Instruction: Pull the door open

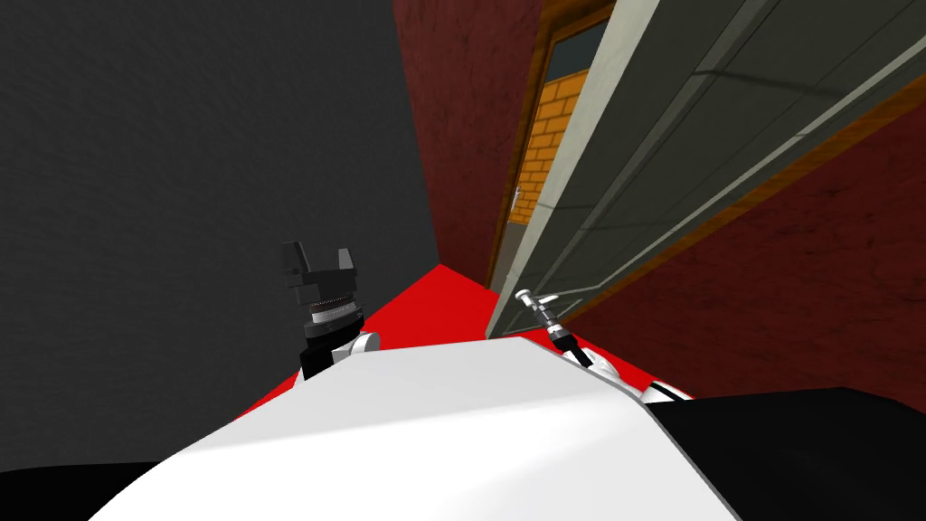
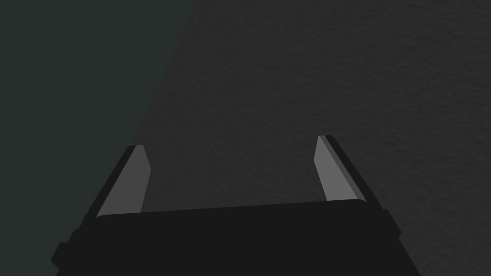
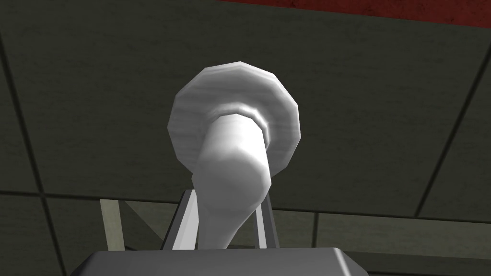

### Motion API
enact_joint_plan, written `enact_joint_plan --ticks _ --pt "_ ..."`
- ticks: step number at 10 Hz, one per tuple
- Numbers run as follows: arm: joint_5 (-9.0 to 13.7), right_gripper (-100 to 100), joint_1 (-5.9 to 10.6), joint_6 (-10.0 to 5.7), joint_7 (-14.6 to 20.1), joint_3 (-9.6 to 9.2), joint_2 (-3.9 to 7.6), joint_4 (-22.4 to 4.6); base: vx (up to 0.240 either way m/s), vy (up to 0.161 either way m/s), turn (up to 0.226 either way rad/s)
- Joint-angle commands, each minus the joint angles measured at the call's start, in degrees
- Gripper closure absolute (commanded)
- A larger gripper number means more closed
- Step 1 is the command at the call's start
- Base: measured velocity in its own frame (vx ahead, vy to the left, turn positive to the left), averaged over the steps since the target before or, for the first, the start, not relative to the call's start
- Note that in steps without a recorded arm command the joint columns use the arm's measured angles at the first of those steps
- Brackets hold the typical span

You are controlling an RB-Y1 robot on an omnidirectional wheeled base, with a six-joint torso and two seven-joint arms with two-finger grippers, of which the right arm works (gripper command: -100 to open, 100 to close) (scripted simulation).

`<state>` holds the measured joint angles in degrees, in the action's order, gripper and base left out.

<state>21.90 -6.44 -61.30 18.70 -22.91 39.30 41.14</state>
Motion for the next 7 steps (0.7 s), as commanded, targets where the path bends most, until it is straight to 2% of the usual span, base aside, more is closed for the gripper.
enact_joint_plan --ticks 1,2,7 --pt "0.0 100 0.0 0.0 0.0 0.0 0.0 0.0 -0.033 -0.009 0.004" --pt "0.19 100 -0.33 -1.18 0.31 -0.51 0.22 -0.7 -0.108 -0.034 0.152" --pt "1.04 100 -1.48 -4.94 1.02 -1.91 1.37 -2.42 -0.188 -0.097 0.182"
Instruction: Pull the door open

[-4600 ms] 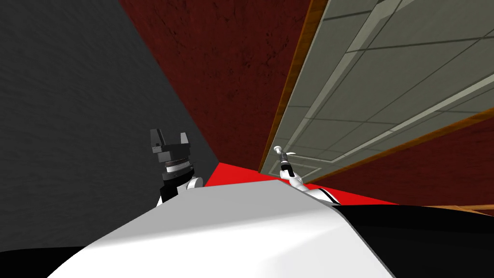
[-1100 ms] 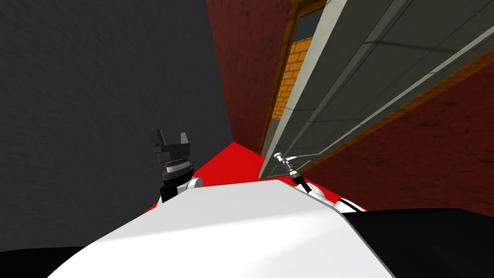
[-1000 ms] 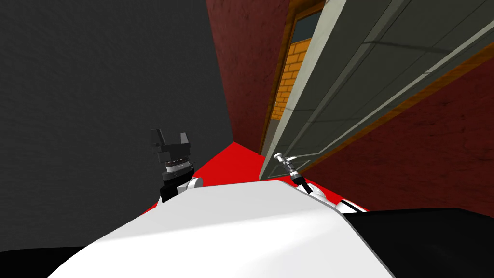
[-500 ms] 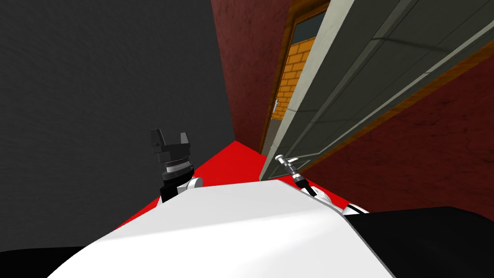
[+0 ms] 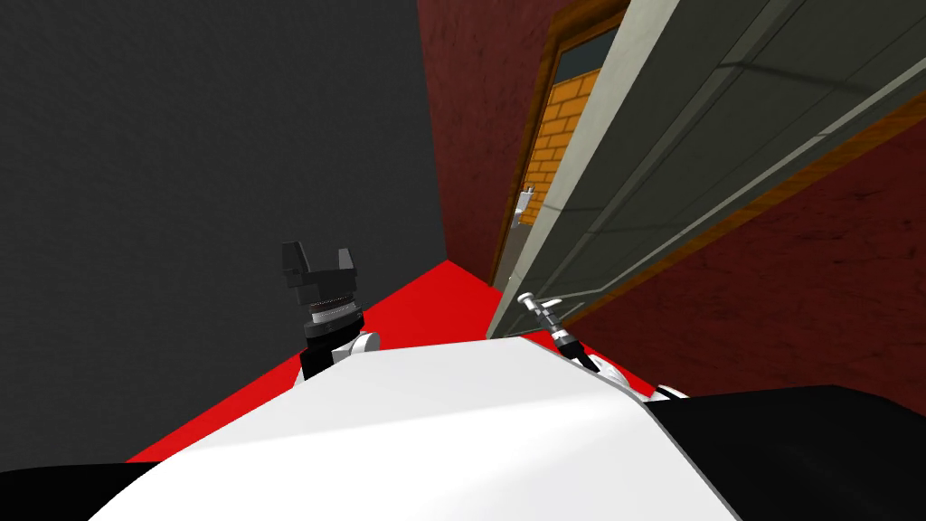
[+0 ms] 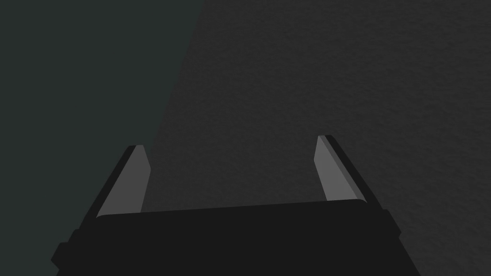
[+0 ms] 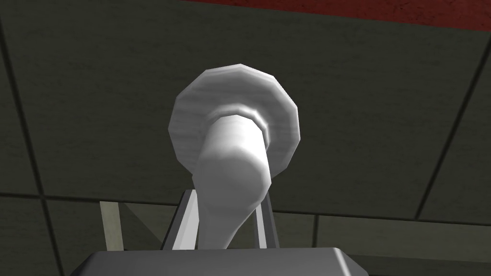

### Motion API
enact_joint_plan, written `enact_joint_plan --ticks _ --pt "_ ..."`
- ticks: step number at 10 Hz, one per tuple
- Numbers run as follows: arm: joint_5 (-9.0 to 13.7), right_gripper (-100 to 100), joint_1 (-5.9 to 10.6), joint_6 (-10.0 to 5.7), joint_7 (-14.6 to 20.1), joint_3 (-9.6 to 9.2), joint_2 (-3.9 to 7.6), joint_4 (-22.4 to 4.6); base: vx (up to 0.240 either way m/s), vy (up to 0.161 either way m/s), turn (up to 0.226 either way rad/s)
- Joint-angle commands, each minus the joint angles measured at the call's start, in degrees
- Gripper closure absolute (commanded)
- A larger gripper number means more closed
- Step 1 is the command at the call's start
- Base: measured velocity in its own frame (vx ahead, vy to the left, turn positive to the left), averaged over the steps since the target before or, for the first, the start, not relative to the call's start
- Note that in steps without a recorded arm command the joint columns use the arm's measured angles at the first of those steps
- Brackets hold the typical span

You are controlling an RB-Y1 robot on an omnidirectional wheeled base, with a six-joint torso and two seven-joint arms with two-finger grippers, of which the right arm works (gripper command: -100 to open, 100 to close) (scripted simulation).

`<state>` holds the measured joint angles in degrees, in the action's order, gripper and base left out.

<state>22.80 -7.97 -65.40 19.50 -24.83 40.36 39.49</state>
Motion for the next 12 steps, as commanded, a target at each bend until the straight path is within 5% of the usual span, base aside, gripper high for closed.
enact_joint_plan --ticks 1,5,6,11,12 --pt "0.35 100 -0.23 -1.74 0.38 -0.32 0.59 -1.18 -0.187 -0.074 0.158" --pt "0.96 100 -1.05 -4.42 0.9 -1.31 1.42 -2.4 -0.18 -0.075 0.15" --pt "0.83 100 -1.47 -3.36 0.67 -1.36 1.21 -1.01 -0.069 -0.026 0.028" --pt "2.15 100 -0.1 -8.89 2.41 -3.61 0.06 -8.5 -0.064 -0.027 0.086" --pt "2.15 100 -0.1 -8.89 2.41 -3.61 0.06 -8.5 -0.055 -0.02 0.036"
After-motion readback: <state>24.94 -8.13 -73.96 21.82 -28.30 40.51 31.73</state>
